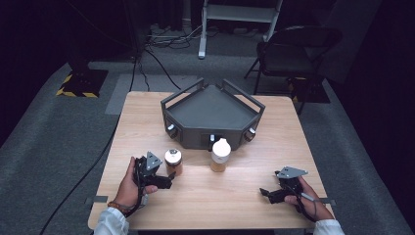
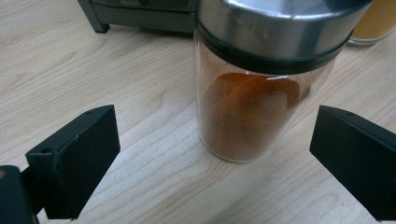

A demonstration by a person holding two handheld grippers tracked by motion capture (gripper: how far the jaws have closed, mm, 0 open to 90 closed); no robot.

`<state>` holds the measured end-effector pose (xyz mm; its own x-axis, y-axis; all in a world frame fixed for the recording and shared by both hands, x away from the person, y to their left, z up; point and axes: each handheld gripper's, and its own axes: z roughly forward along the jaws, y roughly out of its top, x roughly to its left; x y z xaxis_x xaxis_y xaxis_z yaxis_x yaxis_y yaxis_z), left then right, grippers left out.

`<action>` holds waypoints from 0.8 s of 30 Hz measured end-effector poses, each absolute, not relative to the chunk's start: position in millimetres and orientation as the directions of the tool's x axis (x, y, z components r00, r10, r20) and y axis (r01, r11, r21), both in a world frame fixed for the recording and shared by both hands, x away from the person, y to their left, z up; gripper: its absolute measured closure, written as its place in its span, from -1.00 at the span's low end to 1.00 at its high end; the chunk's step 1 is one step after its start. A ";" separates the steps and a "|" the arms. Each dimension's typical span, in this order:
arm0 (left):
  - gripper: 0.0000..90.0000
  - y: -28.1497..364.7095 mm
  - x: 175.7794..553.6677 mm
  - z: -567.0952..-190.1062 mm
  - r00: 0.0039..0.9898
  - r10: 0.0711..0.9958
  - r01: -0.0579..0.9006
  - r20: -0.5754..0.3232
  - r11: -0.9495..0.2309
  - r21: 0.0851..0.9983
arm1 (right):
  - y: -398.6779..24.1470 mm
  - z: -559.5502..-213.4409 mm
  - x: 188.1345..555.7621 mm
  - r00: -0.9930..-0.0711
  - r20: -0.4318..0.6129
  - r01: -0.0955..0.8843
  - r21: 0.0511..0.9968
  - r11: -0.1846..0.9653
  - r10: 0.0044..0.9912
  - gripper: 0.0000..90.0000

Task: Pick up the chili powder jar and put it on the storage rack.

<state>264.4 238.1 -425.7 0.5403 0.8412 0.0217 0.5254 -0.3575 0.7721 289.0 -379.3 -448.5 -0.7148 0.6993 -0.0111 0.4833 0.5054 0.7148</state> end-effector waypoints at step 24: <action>-0.95 230.6 284.4 -432.3 0.552 0.833 0.552 -0.044 -0.325 0.767 | -379.3 -448.5 289.1 -0.715 -0.011 0.483 0.715 0.505 0.699 -1.00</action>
